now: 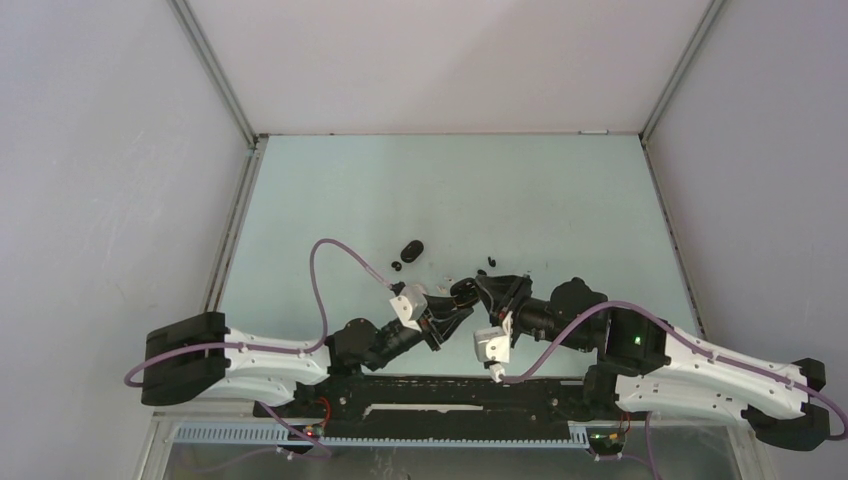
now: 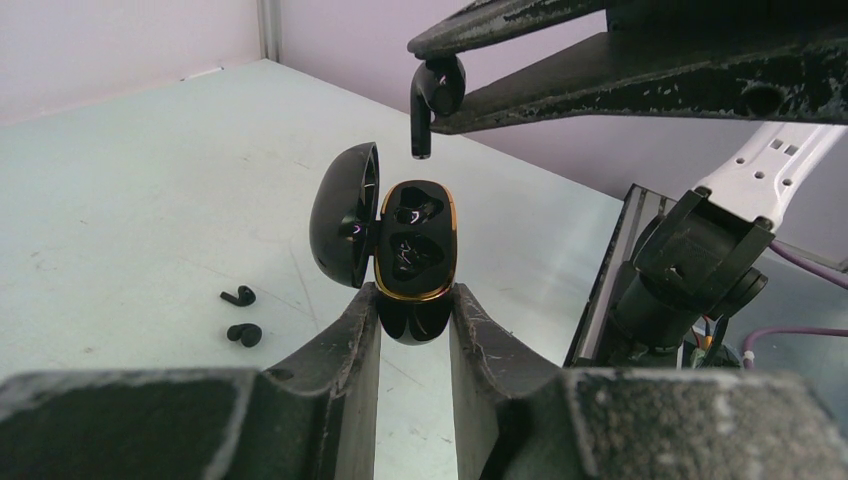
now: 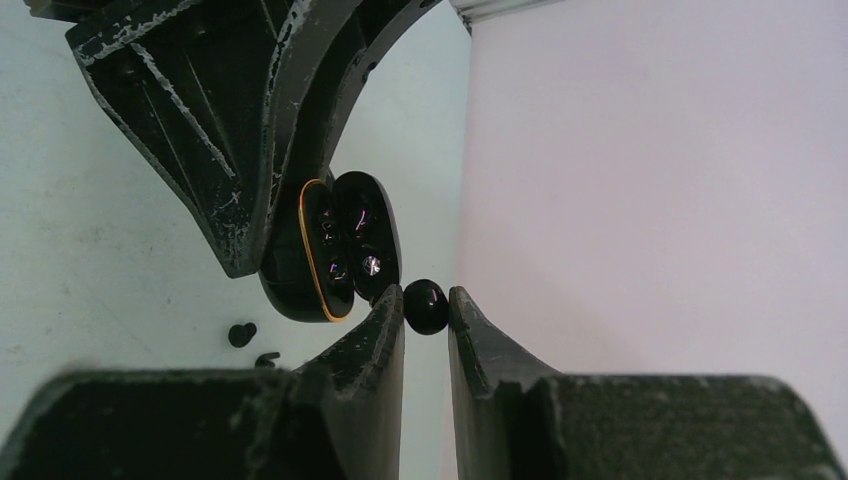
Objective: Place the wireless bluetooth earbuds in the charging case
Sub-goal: Place the earbud in the charging case, then adjust the earbud at the center of the board, then pick up the earbud from the center of the board.
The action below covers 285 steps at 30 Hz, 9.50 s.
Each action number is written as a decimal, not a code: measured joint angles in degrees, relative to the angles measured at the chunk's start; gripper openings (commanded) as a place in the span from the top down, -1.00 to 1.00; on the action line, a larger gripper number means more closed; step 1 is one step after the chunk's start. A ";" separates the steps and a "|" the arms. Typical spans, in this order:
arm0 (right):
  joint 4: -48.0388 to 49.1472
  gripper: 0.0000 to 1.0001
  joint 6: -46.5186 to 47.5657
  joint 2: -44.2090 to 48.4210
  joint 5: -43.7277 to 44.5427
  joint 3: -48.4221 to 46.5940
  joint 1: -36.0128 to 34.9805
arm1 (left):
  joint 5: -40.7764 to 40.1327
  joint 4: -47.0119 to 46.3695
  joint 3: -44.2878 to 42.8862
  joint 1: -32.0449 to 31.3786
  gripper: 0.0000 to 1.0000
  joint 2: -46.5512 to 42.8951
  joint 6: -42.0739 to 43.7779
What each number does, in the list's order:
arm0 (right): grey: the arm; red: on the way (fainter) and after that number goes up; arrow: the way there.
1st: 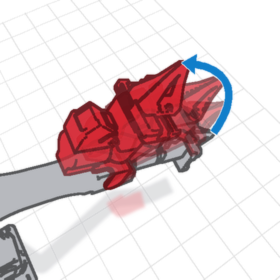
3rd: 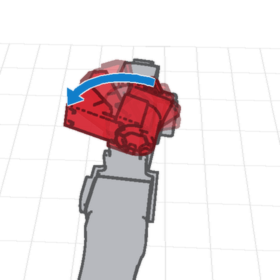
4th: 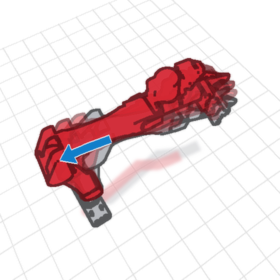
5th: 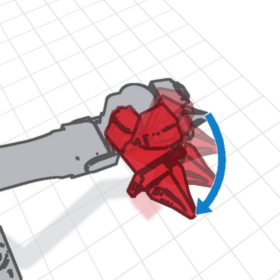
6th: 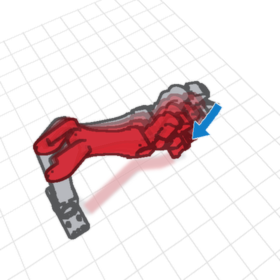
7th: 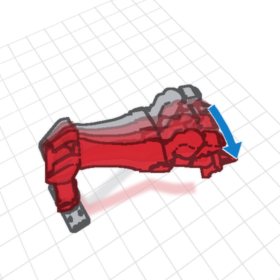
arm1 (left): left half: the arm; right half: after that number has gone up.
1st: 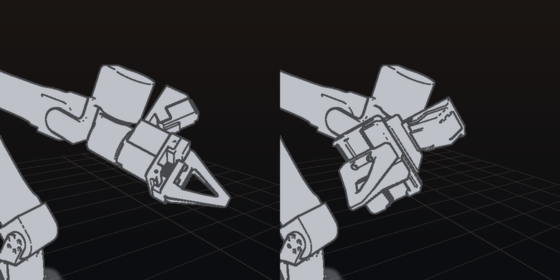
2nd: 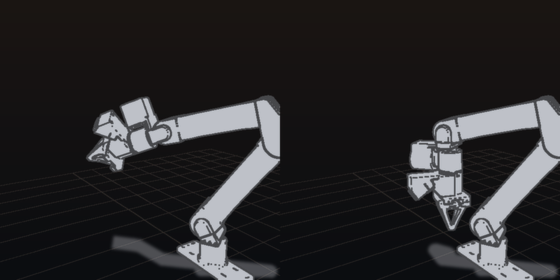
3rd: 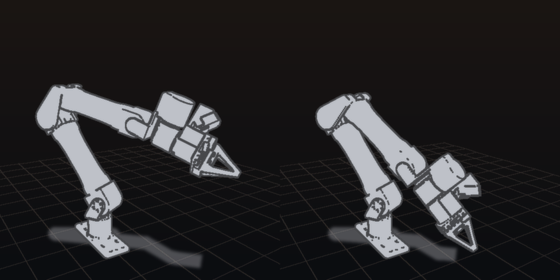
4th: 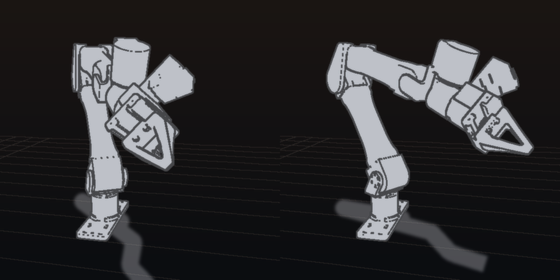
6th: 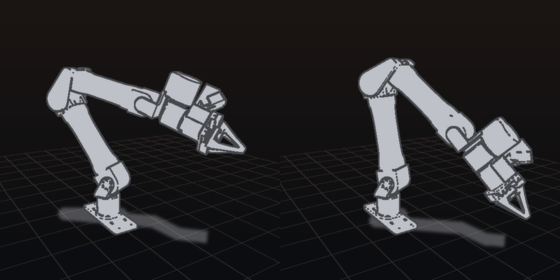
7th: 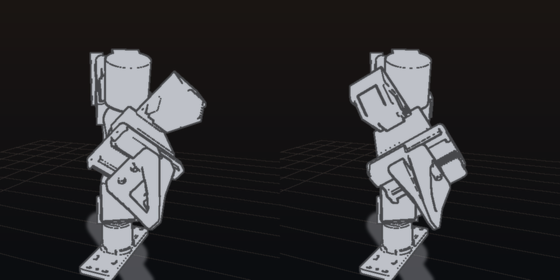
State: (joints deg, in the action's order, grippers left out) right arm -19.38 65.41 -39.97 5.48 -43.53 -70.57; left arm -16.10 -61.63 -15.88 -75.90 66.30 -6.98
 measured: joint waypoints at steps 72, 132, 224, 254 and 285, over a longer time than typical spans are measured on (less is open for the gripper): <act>-2.80 1.00 2.29 -1.86 0.35 0.02 -1.33 | 1.14 -2.12 1.16 -0.48 1.00 -0.15 -0.48; -51.60 -0.42 -22.23 -28.46 -49.48 -33.88 36.44 | 11.98 -14.16 7.72 -0.59 1.00 2.29 4.00; -21.35 0.05 -23.67 -70.05 -19.96 -29.51 36.37 | 3.28 11.74 6.82 -0.59 1.00 -20.44 3.34; -29.22 0.27 -16.06 -67.80 -31.82 -29.49 33.35 | 3.19 12.07 6.82 -0.59 1.00 -21.44 2.43; -24.83 0.31 -41.05 -67.23 -16.17 -27.54 26.75 | 2.73 12.90 7.69 -0.59 1.00 -24.46 2.40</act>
State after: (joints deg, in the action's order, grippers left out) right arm -44.21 24.36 -107.20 -10.70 -71.07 -43.81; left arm -13.37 -48.73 -8.19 -76.49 41.85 -4.58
